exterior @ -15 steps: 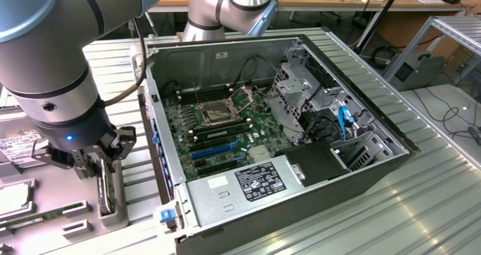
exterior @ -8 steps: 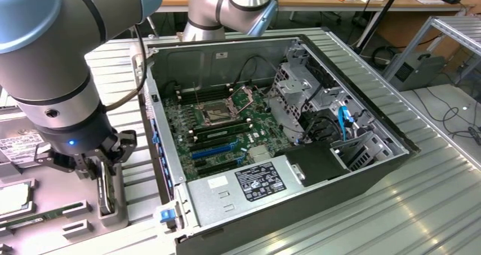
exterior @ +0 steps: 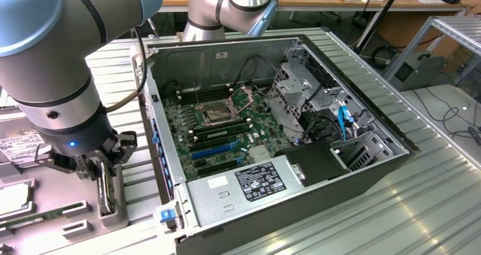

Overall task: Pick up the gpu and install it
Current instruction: 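Pick up the gpu and move the gpu toward the slot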

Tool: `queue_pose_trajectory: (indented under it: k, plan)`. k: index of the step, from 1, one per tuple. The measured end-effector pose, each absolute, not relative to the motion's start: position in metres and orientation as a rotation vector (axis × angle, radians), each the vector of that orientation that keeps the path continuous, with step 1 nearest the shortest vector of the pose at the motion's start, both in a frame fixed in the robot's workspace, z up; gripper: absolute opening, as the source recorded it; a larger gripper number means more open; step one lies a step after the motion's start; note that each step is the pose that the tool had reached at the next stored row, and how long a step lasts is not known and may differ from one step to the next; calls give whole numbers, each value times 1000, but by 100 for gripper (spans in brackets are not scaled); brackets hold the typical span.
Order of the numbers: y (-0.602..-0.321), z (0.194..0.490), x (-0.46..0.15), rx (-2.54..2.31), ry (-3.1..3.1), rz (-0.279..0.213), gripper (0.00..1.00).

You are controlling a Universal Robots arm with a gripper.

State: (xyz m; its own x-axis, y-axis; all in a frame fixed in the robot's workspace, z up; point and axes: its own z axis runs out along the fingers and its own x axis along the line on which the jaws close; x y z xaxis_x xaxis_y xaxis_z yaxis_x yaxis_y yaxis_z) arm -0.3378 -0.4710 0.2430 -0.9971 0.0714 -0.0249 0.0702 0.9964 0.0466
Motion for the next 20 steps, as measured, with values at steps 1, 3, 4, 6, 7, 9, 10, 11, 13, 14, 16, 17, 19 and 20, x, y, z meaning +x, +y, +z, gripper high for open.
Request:
queue_pose_trajectory:
  k: [1,3,4,6,7,9,10,11,13,14,16,17,19,20]
  plan:
    - [-471,243,-338,110,3112,71,28]
    - [-471,243,-338,110,3112,71,27]
    - [-471,243,-338,110,3112,71,27]
    - [-471,243,-338,110,3112,71,27]
    - [-471,243,-338,110,3112,71,27]
    - [-471,243,-338,110,3112,71,27]
    - [-471,243,-338,110,3112,71,27]
    - [-471,243,-338,110,3112,71,27]
    - [-471,243,-338,110,3112,71,27]
    - [-471,243,-338,110,3112,71,27]
    - [-471,243,-338,110,3112,71,27]
    - [-471,245,-338,111,3112,71,27]
    - [-471,246,-338,110,3112,71,27]
    - [-471,247,-338,110,3112,71,27]
